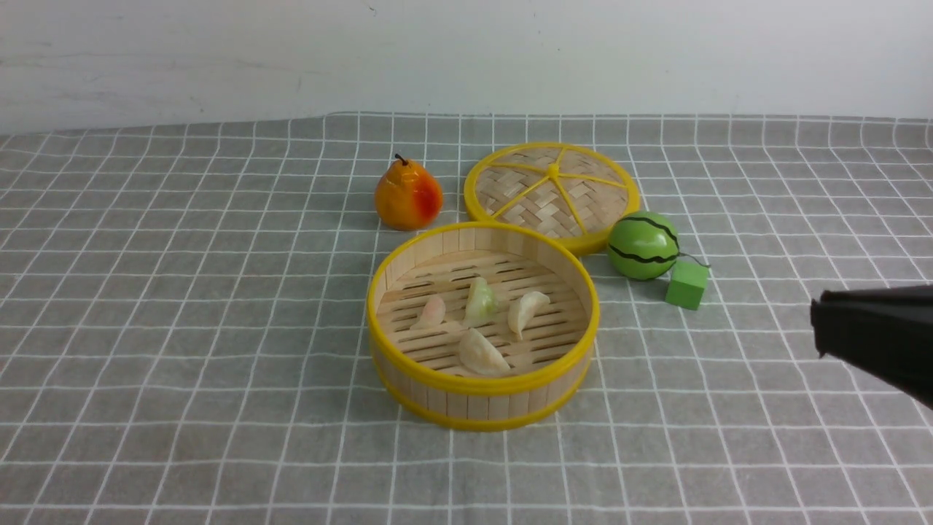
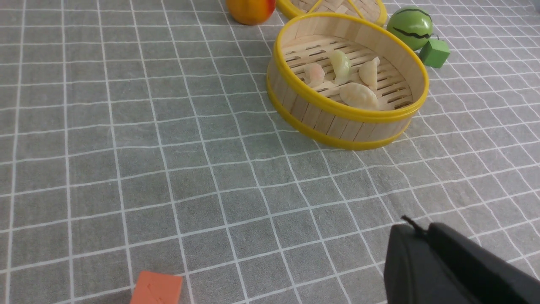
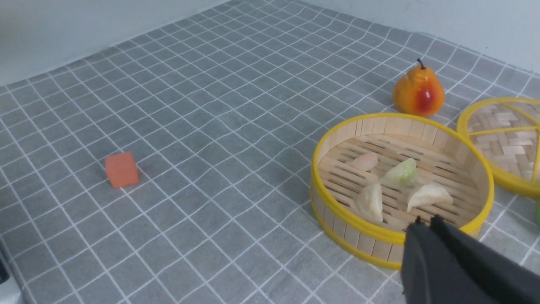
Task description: Put the dumplings into the steamer on the table with the grey tablecloth.
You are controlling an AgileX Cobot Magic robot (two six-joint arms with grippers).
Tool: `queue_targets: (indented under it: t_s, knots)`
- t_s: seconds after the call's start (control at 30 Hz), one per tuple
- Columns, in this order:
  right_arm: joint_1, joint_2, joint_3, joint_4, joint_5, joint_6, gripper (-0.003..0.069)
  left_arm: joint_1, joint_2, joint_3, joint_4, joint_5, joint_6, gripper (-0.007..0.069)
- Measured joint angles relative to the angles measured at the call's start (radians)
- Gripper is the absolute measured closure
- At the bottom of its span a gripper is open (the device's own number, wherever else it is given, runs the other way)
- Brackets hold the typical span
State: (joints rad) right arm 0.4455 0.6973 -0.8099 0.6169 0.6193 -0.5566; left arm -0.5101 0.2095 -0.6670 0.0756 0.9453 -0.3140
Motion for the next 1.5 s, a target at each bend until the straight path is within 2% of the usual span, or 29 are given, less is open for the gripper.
queue_targets:
  t_s: [0.33, 0.53, 0.6, 0.73, 0.77, 0.8, 0.93, 1.1, 1.5]
  knots:
    - [0.000, -0.002, 0.030, -0.052, 0.031, -0.002, 0.0668, 0.000, 0.000, 0.000, 0.001, 0.000, 0.000, 0.0587]
    - [-0.030, -0.109, 0.200, -0.106, -0.180, 0.071, 0.0680, 0.000, 0.000, 0.000, 0.009, 0.000, 0.000, 0.0586]
    - [-0.092, -0.218, 0.318, -0.204, -0.266, 0.213, 0.0680, 0.000, 0.000, 0.000, 0.010, 0.000, 0.000, 0.0585]
    - [-0.242, -0.375, 0.480, -0.416, -0.300, 0.466, 0.0680, 0.000, 0.000, 0.000, 0.011, 0.000, 0.000, 0.0578]
    - [-0.242, -0.383, 0.488, -0.428, -0.300, 0.466, 0.0680, 0.000, 0.000, 0.000, 0.011, 0.000, 0.000, 0.0578]
    - [-0.308, -0.454, 0.550, -0.516, -0.300, 0.565, 0.0680, 0.000, 0.000, 0.000, 0.012, 0.000, 0.000, 0.0575]
    - [-0.418, -0.583, 0.681, -0.603, -0.300, 0.688, 0.0680, 0.000, 0.000, 0.000, 0.012, 0.000, 0.000, 0.0570]
    - [-0.486, -0.701, 0.821, -0.617, -0.299, 0.720, 0.0680, 0.000, 0.000, 0.000, 0.012, 0.000, 0.000, 0.0568]
    - [-0.486, -0.707, 0.828, -0.638, -0.241, 0.726, 0.0680, 0.000, 0.000, 0.000, 0.013, 0.000, 0.000, 0.0558]
